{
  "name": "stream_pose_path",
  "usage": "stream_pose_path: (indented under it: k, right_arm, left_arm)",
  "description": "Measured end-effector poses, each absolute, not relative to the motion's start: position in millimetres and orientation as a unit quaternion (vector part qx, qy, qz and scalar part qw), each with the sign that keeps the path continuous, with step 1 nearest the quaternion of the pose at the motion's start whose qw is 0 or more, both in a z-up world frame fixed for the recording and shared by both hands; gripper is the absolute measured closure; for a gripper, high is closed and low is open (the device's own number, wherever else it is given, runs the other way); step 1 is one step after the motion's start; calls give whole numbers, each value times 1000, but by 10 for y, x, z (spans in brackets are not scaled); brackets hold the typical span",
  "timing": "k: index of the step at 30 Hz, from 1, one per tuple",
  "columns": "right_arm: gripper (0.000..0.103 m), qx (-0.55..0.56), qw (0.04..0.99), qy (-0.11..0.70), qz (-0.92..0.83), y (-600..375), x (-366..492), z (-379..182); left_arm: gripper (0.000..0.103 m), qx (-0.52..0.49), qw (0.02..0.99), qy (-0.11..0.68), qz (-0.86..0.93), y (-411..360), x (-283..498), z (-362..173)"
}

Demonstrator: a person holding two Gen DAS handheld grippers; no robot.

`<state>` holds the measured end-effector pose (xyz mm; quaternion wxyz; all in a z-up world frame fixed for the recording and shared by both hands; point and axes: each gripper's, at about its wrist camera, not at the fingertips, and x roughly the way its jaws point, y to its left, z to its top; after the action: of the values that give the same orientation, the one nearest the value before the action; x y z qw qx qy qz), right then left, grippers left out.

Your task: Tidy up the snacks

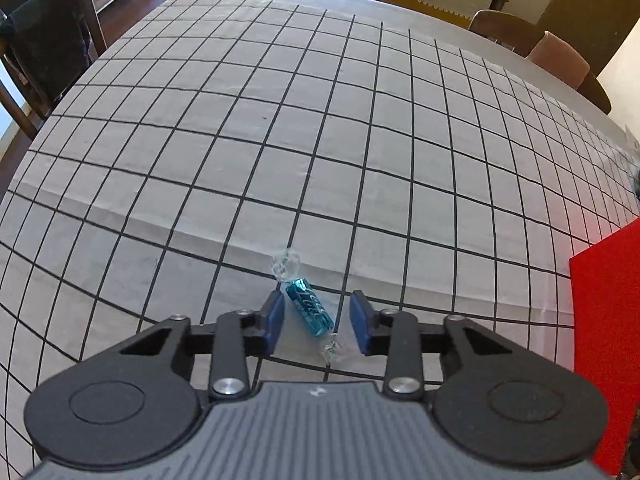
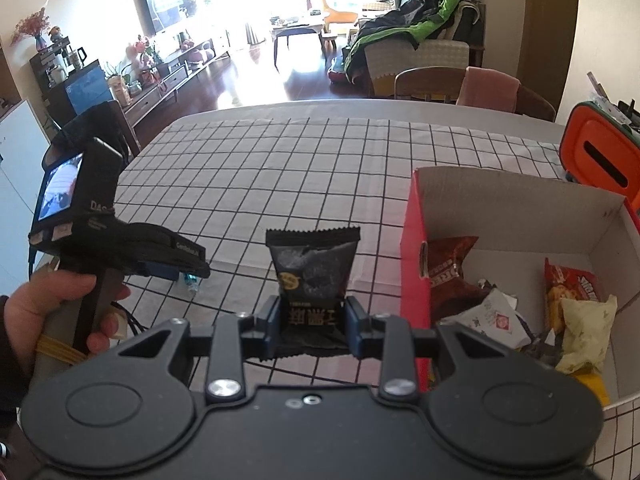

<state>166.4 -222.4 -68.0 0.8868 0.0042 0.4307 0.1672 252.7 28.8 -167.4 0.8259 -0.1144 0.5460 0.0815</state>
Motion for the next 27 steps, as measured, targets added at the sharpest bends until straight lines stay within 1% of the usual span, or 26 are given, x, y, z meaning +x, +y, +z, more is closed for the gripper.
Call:
stream_pose_path:
  k: [2, 4, 6, 8, 15, 22, 27]
  right_arm:
    - [71, 5, 886, 431, 169, -2228, 1668, -681]
    - [71, 3, 887, 431, 168, -2216, 1663, -676]
    - [71, 4, 886, 432, 169, -2213, 1664, -679]
    - [71, 3, 886, 432, 168, -2215, 1680, -685]
    - [71, 8, 887, 431, 166, -2233, 1692, -666]
    - [71, 16, 892, 424, 157, -2331, 1666, -595]
    - [71, 24, 899, 414, 139, -2512, 1648, -510]
  left_arm:
    - [71, -112, 826, 546, 83, 281, 2522, -1673]
    - [76, -110, 827, 545, 85, 290, 2525, -1670]
    - [87, -110, 827, 545, 83, 308, 2530, -1670]
    - [91, -110, 827, 546, 77, 319, 2531, -1673]
    - [91, -124, 827, 545, 59, 426, 2482, -1623]
    - [91, -140, 833, 535, 32, 462, 2381, -1327]
    - [91, -142, 844, 517, 5, 310, 2334, -1033]
